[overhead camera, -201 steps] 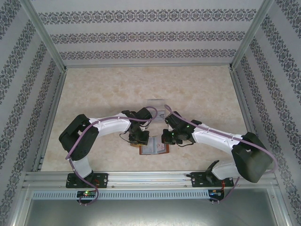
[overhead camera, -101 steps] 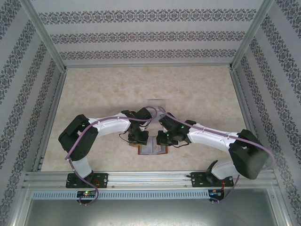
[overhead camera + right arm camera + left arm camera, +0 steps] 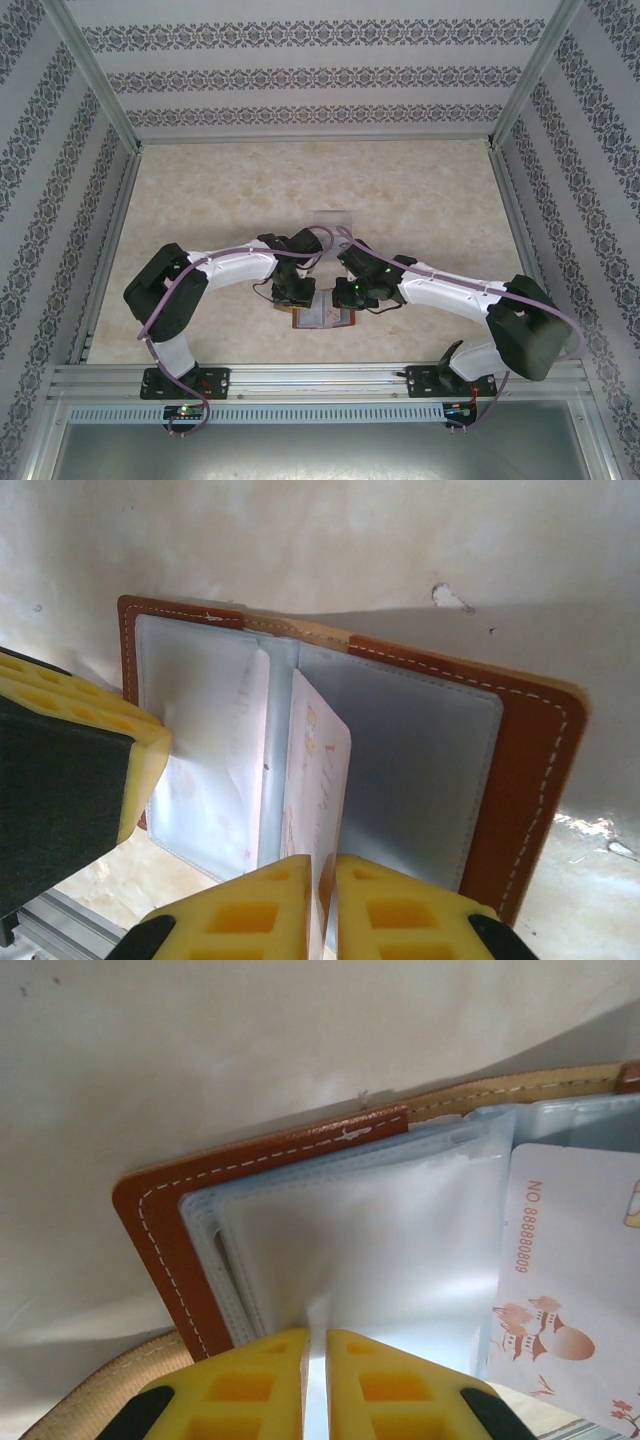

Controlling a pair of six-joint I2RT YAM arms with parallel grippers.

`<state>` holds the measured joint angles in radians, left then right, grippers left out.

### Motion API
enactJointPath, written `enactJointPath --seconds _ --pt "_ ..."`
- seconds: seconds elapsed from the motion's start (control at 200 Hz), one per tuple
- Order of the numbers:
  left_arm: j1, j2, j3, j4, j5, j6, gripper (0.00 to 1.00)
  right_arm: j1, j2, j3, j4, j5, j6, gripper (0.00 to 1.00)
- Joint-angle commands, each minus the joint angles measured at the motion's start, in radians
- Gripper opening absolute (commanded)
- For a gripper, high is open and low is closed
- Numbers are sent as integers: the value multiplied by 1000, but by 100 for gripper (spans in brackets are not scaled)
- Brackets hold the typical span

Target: Take the credit cards out of the card holder

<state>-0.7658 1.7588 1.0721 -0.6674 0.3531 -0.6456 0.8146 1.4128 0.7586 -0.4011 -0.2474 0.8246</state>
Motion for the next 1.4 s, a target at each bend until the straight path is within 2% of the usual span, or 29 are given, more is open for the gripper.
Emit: enactJointPath --seconds 0.0,0.42,0.649,0.874,1.099,1.274,1.394 --pt "-6 -28 11 -57 -38 19 16 8 8 8 -12 13 12 16" --pt "-6 -51 14 -58 -39 7 16 8 33 1 48 -14 29 17" --pt "-6 -64 13 -68 -51 6 16 8 33 1 47 -6 26 11" --pt "-3 -128 1 -54 -92 -7 19 6 -30 0 2 13 -20 9" --pt "18 -181 -23 -51 -131 -18 20 -18 -40 70 -109 -18 -234 7" --pt "47 -238 -103 -8 -123 -43 20 -26 -66 134 -200 3 -509 6" --pt "73 -269 -137 -1 -123 -48 21 -55 -42 206 -301 -37 -730 6"
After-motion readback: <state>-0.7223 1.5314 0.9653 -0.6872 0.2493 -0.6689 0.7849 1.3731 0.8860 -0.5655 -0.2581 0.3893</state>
